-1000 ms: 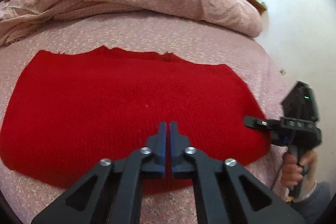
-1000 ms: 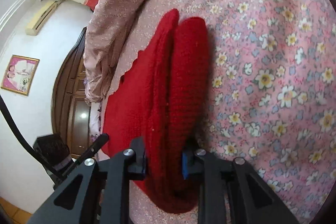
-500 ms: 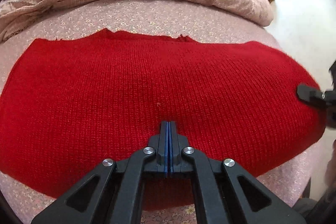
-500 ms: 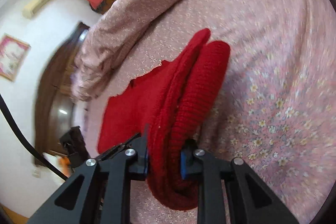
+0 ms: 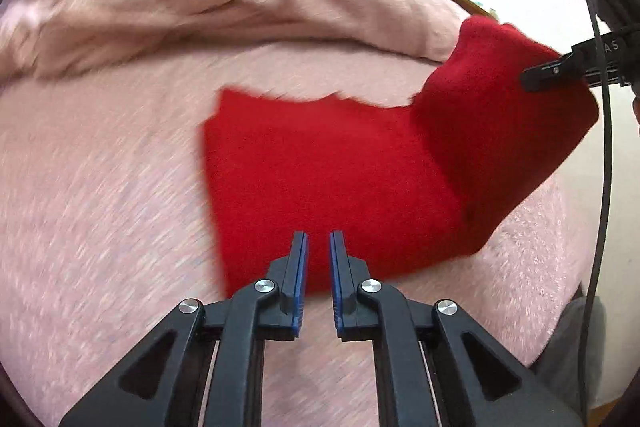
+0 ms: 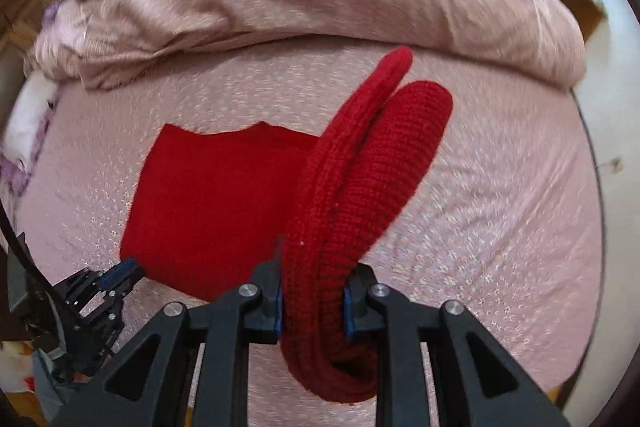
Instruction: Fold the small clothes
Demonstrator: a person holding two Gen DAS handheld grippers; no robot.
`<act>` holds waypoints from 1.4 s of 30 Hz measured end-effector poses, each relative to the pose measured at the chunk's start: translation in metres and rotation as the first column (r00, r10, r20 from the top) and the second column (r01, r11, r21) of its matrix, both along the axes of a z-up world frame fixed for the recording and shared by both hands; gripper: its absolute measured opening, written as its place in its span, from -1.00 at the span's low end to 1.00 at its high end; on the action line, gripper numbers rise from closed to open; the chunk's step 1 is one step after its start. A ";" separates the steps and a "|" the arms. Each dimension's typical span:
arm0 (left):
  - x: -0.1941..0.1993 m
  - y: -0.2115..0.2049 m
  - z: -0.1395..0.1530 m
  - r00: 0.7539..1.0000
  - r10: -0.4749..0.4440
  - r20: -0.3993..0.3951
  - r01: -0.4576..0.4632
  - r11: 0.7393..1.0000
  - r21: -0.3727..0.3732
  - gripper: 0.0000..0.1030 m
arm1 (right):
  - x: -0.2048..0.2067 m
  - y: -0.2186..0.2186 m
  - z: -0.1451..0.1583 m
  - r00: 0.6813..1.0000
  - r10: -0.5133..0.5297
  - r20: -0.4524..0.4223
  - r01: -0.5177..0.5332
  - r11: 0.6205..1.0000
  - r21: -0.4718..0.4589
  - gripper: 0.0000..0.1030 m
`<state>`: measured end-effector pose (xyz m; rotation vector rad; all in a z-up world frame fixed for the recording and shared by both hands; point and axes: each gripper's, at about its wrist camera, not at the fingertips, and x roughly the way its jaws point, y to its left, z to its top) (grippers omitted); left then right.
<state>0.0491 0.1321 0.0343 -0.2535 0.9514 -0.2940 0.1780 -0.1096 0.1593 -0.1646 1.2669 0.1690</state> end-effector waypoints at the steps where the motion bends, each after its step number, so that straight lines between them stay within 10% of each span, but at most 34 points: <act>1: -0.003 0.010 -0.001 1.000 0.016 0.002 -0.016 1.000 -0.003 -0.93 | 0.001 0.026 0.000 1.000 0.010 0.002 -0.010 0.999 -0.034 -0.60; 7: -0.029 0.063 -0.002 0.993 0.120 0.018 -0.121 0.992 0.032 -0.93 | 0.006 0.151 -0.052 0.993 0.097 -0.066 -0.101 0.994 -0.050 -0.60; 16: -0.026 0.057 -0.008 0.995 0.103 -0.005 -0.102 0.991 0.092 -0.93 | -0.013 0.214 -0.113 0.995 0.095 -0.041 -0.095 0.995 0.000 -0.33; 20: -0.028 0.062 -0.005 0.993 0.114 -0.014 -0.113 0.992 0.054 -0.78 | -0.015 0.200 -0.090 0.992 0.119 -0.042 -0.093 0.911 0.403 -0.25; 22: -0.027 0.068 -0.004 0.992 0.128 -0.021 -0.127 0.992 0.024 -0.57 | -0.020 0.190 -0.075 0.993 0.117 -0.023 -0.095 0.892 0.442 -0.25; 27: -0.028 0.080 0.000 0.989 0.141 -0.046 -0.145 0.984 -0.103 -0.23 | -0.045 0.148 -0.044 0.985 0.130 0.115 -0.166 0.896 0.412 -0.19; 31: -0.030 0.090 0.005 0.990 0.128 -0.062 -0.141 0.949 -0.283 0.19 | -0.099 0.074 -0.036 0.920 0.115 0.375 -0.232 0.930 0.284 0.22; 38: -0.010 0.076 -0.006 0.988 0.022 -0.152 -0.115 0.758 -0.641 0.52 | -0.184 -0.035 -0.092 0.828 -0.027 0.561 -0.088 0.980 0.178 0.35; 42: 0.018 0.037 -0.007 0.976 0.012 -0.215 -0.130 0.830 -0.543 0.53 | -0.192 -0.029 -0.129 0.865 0.046 0.500 -0.110 0.989 0.099 0.35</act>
